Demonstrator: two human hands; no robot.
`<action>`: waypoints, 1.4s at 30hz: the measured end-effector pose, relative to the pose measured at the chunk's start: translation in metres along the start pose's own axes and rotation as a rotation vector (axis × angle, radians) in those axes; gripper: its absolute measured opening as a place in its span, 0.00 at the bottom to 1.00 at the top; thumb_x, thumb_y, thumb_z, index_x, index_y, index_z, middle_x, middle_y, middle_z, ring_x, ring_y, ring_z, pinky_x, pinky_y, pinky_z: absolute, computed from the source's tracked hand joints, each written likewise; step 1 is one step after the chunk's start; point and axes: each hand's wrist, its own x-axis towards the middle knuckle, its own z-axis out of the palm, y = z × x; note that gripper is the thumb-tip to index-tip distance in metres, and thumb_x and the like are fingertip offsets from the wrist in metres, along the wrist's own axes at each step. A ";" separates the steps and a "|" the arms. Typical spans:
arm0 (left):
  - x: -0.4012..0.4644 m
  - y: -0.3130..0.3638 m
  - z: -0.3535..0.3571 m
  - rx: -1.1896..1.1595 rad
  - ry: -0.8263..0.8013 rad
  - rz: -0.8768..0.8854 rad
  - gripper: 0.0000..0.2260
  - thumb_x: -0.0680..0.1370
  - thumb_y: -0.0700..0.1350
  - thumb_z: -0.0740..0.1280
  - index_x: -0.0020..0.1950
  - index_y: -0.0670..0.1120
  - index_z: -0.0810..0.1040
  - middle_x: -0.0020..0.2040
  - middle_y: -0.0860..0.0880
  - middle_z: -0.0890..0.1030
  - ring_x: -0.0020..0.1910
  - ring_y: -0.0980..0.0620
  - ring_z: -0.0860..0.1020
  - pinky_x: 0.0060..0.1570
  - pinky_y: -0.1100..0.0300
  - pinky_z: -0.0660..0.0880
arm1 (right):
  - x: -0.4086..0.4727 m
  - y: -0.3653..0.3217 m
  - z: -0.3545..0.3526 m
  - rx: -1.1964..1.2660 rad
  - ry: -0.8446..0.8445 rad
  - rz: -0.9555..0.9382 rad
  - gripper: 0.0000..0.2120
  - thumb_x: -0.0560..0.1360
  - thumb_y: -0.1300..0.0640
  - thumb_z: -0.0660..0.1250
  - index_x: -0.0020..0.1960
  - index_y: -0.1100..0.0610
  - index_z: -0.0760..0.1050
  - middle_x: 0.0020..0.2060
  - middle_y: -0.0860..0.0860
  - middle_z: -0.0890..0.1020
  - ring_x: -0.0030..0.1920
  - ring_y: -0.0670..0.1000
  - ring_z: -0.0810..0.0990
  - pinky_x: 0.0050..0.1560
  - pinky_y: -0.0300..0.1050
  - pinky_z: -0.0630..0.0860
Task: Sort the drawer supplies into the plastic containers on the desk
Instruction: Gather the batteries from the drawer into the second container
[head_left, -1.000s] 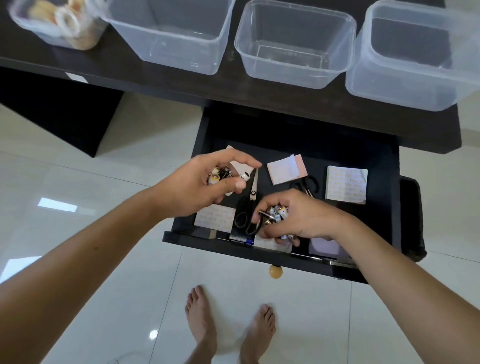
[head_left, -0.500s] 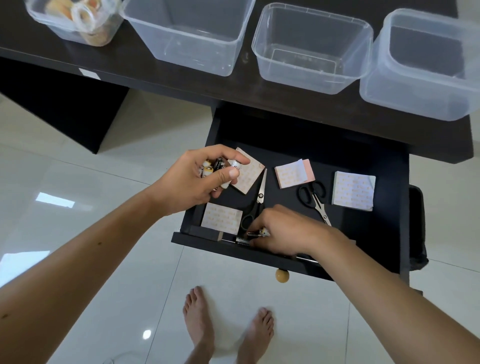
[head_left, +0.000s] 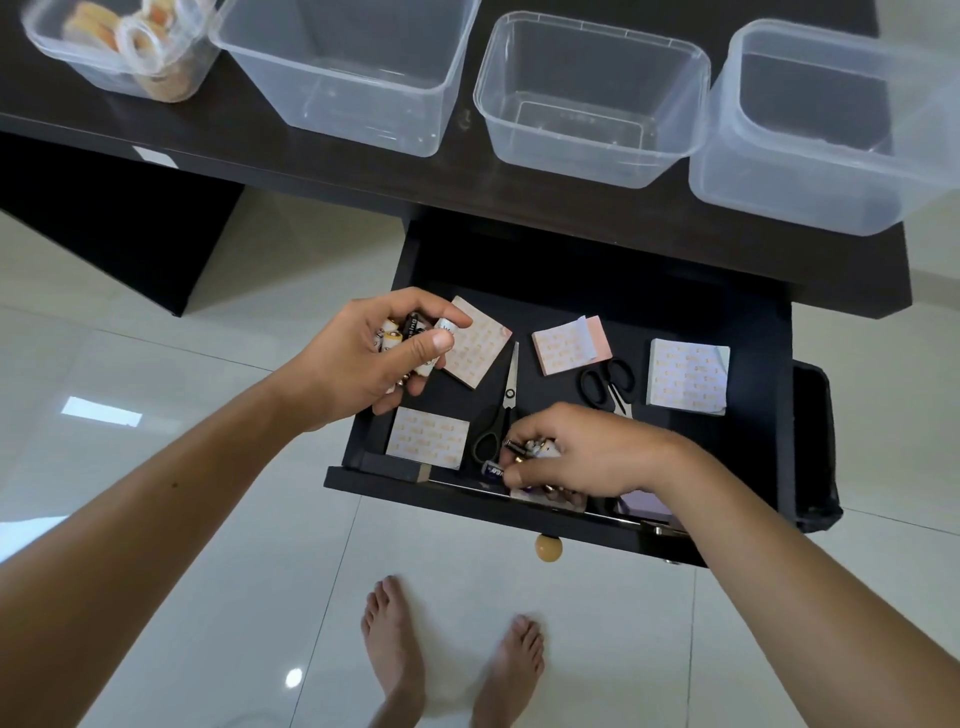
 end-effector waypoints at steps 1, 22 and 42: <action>0.000 0.000 0.000 -0.001 0.003 -0.005 0.09 0.79 0.52 0.69 0.58 0.57 0.84 0.41 0.50 0.81 0.35 0.50 0.80 0.23 0.61 0.72 | -0.004 0.001 -0.003 0.078 0.017 -0.010 0.03 0.80 0.48 0.74 0.50 0.46 0.81 0.37 0.50 0.86 0.31 0.47 0.80 0.37 0.46 0.80; -0.012 0.093 -0.018 -0.018 0.100 -0.041 0.09 0.82 0.45 0.71 0.63 0.51 0.81 0.42 0.51 0.84 0.41 0.48 0.87 0.25 0.60 0.74 | -0.061 -0.111 -0.101 0.444 0.330 -0.259 0.11 0.76 0.59 0.78 0.56 0.59 0.80 0.36 0.53 0.84 0.34 0.48 0.82 0.32 0.42 0.78; 0.102 0.166 -0.153 0.095 0.483 0.090 0.11 0.84 0.46 0.69 0.67 0.54 0.77 0.53 0.49 0.84 0.43 0.50 0.86 0.36 0.54 0.85 | 0.074 -0.256 -0.200 0.386 0.626 -0.274 0.06 0.78 0.56 0.77 0.53 0.54 0.82 0.43 0.54 0.88 0.40 0.57 0.89 0.39 0.55 0.88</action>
